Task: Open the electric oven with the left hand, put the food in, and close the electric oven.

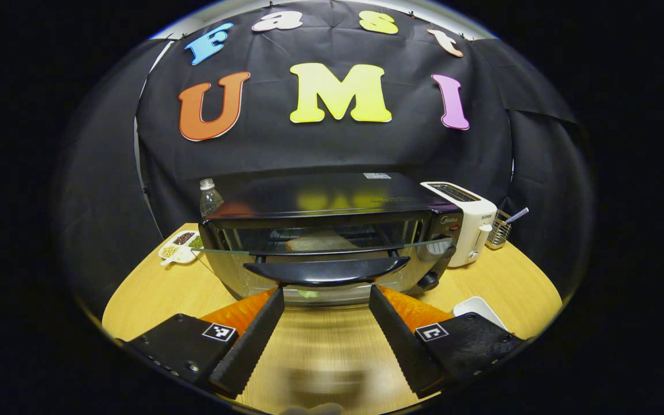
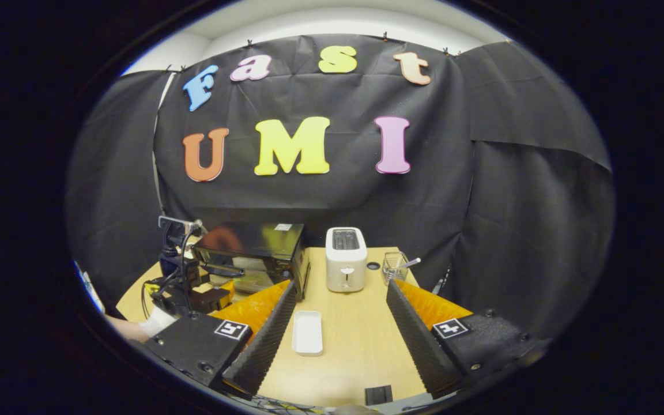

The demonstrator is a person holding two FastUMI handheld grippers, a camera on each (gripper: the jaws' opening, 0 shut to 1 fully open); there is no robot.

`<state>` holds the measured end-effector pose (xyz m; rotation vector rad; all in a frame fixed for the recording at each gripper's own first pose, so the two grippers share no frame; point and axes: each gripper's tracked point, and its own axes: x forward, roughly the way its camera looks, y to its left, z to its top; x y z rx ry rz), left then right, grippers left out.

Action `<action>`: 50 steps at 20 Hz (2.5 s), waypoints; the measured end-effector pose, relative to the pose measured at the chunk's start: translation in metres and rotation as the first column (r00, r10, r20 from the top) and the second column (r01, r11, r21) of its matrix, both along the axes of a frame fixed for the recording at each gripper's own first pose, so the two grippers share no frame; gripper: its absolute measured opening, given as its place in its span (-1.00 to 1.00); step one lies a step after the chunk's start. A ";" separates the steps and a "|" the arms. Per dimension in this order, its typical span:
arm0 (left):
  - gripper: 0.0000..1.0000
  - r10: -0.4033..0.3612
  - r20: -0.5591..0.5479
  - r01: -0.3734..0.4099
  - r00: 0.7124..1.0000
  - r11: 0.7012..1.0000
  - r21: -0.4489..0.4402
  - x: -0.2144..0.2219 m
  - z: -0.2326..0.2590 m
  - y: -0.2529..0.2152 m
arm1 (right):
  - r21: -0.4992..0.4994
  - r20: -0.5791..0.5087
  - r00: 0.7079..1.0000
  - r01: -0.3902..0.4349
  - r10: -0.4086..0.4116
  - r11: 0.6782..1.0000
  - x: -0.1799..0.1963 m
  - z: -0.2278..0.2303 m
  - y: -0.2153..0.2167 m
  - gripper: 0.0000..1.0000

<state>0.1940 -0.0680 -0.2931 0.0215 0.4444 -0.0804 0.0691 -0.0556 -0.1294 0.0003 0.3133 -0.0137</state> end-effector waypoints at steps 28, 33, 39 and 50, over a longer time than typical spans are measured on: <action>0.87 0.087 0.396 -0.048 0.914 0.993 -0.109 -0.184 0.281 0.052 | 0.046 0.233 0.972 -0.051 0.039 0.998 -0.024 0.075 0.043 1.00; 0.87 0.101 0.390 -0.060 0.915 0.992 -0.115 -0.194 0.286 0.057 | 0.030 0.263 0.964 -0.044 0.035 0.999 -0.032 0.087 0.048 1.00; 0.87 0.089 0.395 -0.054 0.914 0.994 -0.098 -0.200 0.293 0.061 | 0.046 0.270 0.962 -0.049 0.035 0.998 -0.038 0.094 0.051 1.00; 0.87 0.089 0.392 -0.068 0.916 0.995 -0.069 -0.207 0.301 0.066 | 0.036 0.293 0.956 -0.039 0.027 0.999 -0.047 0.105 0.053 1.00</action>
